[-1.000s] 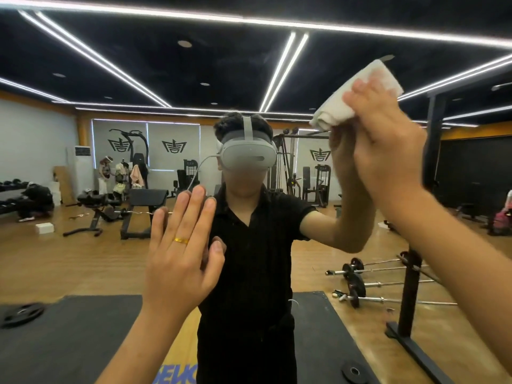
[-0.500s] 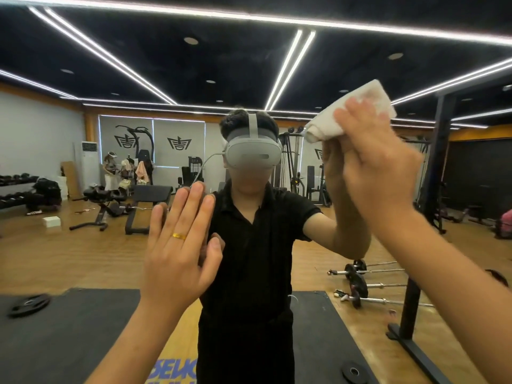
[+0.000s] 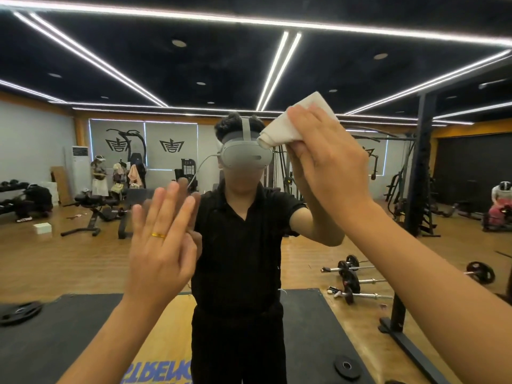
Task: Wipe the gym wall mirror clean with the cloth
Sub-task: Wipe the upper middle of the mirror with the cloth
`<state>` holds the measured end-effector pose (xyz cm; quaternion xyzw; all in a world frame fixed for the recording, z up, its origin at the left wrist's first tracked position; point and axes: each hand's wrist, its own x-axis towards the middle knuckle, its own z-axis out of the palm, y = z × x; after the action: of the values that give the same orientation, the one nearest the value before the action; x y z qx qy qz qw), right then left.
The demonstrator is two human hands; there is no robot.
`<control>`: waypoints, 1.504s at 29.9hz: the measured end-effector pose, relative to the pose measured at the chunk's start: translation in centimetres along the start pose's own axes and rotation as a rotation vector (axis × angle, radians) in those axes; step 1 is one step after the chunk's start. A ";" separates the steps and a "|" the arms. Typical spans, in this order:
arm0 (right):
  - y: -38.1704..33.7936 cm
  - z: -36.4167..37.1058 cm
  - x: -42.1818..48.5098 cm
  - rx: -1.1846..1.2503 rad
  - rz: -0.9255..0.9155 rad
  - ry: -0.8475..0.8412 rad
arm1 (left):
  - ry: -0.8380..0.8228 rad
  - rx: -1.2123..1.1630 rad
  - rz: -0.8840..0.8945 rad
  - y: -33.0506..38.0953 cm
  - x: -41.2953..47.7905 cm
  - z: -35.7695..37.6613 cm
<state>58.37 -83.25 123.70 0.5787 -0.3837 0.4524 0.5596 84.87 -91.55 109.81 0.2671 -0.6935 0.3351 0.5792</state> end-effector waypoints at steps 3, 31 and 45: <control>0.3 0.3 0.4 -0.011 -0.065 0.019 | 0.004 -0.012 0.074 2.7 0.9 0.7; 1.7 1.9 3.8 0.190 -0.284 -0.118 | 0.019 0.013 -0.039 12.8 3.1 6.4; 4.9 -0.7 2.9 0.064 0.038 0.022 | 0.004 -0.003 -0.024 12.5 2.8 6.4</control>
<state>54.51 -82.71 127.87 0.5839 -0.3738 0.4815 0.5361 70.88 -88.56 109.96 0.2737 -0.6896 0.3275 0.5850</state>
